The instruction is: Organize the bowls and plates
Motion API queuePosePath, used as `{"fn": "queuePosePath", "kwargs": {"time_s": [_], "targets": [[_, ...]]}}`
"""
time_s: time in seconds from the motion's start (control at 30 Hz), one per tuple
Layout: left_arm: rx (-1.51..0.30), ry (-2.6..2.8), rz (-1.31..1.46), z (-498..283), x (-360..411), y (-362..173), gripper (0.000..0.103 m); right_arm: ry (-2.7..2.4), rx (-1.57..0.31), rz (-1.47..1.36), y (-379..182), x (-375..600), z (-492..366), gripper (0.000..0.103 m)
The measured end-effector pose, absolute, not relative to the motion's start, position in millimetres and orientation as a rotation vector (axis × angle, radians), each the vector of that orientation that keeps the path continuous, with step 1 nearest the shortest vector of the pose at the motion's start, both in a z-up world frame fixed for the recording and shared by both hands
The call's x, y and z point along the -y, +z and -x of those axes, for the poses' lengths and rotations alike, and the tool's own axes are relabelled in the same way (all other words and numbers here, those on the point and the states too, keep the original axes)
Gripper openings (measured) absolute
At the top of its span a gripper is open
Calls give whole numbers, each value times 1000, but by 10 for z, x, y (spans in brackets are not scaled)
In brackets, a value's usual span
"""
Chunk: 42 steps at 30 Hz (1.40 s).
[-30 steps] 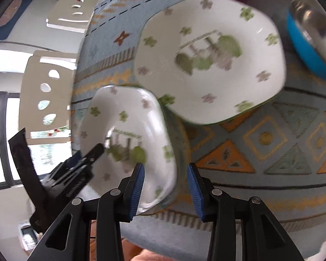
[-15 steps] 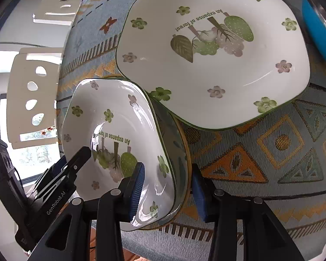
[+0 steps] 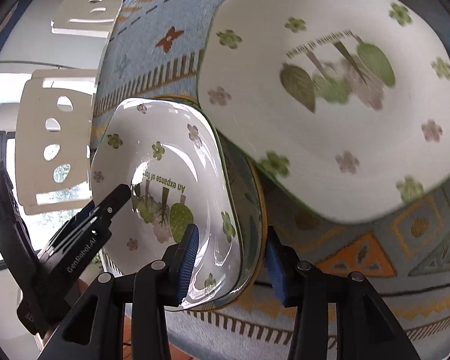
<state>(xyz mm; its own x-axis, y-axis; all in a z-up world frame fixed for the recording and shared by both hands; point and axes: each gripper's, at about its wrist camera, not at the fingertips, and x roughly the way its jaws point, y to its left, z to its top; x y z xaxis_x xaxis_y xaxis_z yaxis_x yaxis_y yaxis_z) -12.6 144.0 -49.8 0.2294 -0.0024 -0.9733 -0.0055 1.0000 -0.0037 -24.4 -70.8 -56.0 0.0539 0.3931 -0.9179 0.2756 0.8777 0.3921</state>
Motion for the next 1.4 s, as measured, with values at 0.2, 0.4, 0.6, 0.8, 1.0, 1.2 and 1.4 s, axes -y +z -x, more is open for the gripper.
{"fn": "queuePosePath", "kwargs": {"time_s": [0.2,0.4,0.6,0.8,1.0,1.2,1.4], "targets": [[-1341,-9,0,-121,-1446,-495,48,83,-1521,-545,-544,684,2,44],[-1348,-26,9,-218,-1481,-492,49,100,-1523,-561,-559,681,-115,43],[-1317,-16,-11,-290,-1482,-387,51,121,-1518,-621,-554,785,-29,43],[-1268,-66,15,-566,-1407,-67,51,142,-1486,-617,-288,797,8,43],[-1255,-210,35,-746,-954,41,51,88,-1393,-638,41,1058,55,43],[-1268,-334,-45,-883,-331,-11,51,6,-1392,-684,12,1381,187,43],[-1315,-382,-91,-1040,-48,-209,51,-92,-1388,-746,-88,1777,280,43]]}}
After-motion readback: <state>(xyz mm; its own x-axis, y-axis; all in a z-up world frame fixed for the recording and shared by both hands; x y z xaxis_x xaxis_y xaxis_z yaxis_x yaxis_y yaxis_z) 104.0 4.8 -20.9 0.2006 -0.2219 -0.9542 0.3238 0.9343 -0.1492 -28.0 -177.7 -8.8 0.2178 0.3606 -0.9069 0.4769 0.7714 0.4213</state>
